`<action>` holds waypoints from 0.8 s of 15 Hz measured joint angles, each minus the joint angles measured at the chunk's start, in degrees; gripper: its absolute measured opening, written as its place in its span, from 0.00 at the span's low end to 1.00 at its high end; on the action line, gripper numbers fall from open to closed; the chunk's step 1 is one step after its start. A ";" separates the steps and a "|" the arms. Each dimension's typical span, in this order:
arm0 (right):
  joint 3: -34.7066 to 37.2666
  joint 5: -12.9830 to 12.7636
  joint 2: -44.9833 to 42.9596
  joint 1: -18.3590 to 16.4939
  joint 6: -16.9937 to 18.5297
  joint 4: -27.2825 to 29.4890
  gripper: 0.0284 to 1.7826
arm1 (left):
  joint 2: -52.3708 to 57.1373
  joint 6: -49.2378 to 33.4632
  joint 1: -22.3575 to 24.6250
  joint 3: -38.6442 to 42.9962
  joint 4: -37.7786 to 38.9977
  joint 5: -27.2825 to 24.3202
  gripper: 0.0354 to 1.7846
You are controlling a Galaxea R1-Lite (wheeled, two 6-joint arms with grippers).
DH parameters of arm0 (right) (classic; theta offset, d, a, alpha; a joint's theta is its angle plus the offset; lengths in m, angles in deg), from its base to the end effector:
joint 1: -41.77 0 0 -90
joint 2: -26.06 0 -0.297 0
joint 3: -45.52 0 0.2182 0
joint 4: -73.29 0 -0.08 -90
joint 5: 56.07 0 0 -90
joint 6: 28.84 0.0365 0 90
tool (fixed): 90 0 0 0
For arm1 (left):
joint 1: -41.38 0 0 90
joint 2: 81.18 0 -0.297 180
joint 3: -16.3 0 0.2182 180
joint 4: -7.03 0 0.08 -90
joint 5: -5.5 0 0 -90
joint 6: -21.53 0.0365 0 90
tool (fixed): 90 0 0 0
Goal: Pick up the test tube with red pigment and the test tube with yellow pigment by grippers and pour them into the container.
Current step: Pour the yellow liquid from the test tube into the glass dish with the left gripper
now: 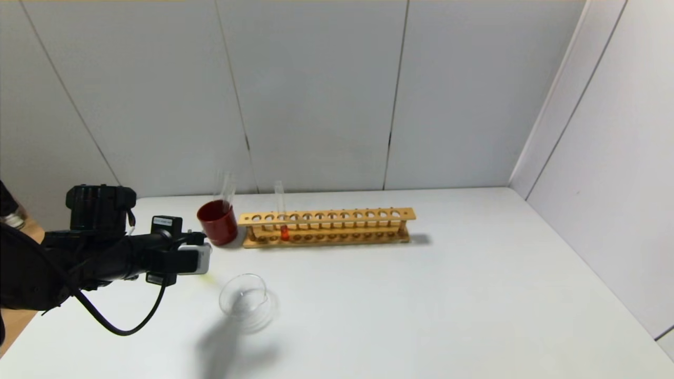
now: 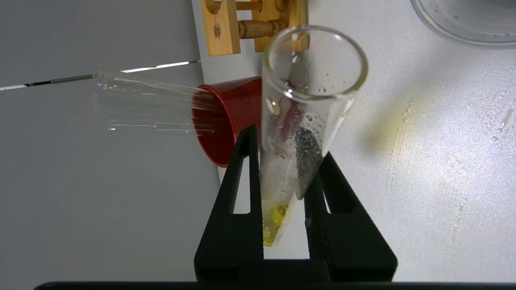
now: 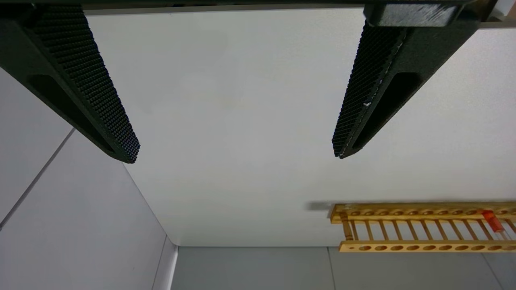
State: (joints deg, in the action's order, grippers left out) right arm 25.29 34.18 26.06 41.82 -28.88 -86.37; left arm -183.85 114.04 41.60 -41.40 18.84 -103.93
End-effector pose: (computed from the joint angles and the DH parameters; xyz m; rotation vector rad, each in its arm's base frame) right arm 0.0242 0.0002 0.0752 -0.0007 0.0019 0.0052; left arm 0.3153 -0.0109 0.0730 1.4522 0.1765 -0.7019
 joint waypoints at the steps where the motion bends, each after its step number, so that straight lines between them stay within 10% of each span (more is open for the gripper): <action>1: 0.00 0.00 0.00 0.02 -0.02 0.00 0.98 | -0.45 0.35 -0.15 -0.43 0.02 0.06 0.17; 12: 0.00 0.00 0.00 0.00 -0.02 0.00 0.98 | -5.41 7.24 -2.69 -3.57 0.11 0.20 0.17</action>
State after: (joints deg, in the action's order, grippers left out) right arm 25.29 34.18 26.06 41.82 -28.91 -86.37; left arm -189.27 121.28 38.91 -44.97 18.95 -103.74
